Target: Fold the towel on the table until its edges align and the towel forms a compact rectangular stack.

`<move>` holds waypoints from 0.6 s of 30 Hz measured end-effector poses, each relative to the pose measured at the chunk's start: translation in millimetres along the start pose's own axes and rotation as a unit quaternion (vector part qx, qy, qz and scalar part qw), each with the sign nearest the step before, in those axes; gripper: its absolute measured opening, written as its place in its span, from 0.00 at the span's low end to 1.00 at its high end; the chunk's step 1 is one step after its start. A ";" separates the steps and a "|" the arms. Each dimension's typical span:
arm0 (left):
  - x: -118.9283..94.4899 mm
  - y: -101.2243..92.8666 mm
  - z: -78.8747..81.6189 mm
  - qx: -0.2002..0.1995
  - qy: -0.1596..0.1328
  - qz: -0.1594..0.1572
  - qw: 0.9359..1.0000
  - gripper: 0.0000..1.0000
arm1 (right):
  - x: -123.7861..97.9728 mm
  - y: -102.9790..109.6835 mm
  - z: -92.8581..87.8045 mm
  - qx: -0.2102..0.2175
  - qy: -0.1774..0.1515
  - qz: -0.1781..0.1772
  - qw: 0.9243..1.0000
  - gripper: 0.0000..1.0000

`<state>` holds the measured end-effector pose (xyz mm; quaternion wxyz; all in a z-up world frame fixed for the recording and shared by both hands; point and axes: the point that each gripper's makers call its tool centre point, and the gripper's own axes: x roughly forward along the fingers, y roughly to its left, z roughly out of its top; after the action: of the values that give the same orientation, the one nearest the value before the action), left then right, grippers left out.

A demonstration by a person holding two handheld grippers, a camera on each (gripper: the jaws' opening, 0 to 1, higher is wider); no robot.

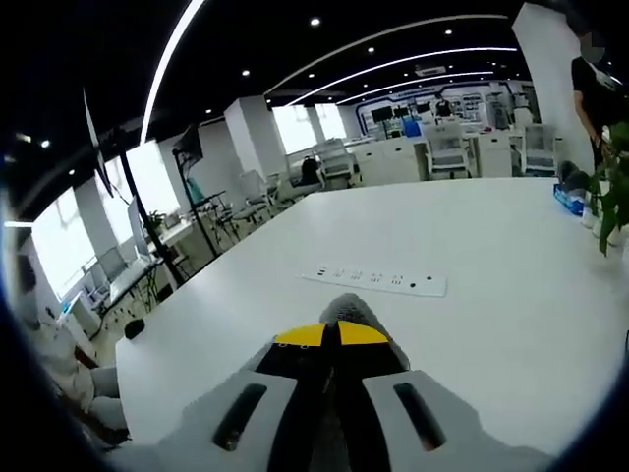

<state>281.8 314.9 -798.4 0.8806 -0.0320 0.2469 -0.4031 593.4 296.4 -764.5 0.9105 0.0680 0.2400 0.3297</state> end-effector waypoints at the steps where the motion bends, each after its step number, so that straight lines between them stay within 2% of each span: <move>1: -2.3 4.1 -1.5 -0.004 0.000 0.007 1.000 0.03 | 4.5 3.1 -1.3 -0.002 0.001 -0.002 1.000 0.00; 8: -15.5 21.8 -16.1 -0.023 0.009 0.028 0.999 0.03 | 28.8 22.7 -16.1 0.001 0.018 0.000 1.000 0.00; 11: -19.8 25.3 -18.5 -0.037 0.006 0.034 0.999 0.03 | 33.0 32.2 -12.4 0.005 0.015 0.004 1.000 0.00; 18: -32.2 37.4 -31.8 -0.063 0.011 0.041 0.997 0.03 | 51.2 56.1 -19.7 -0.006 0.024 0.017 1.000 0.00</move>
<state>275.3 368.0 -822.6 0.8898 -0.0727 0.2829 -0.3507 586.2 371.5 -786.0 0.8992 0.0588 0.2590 0.3478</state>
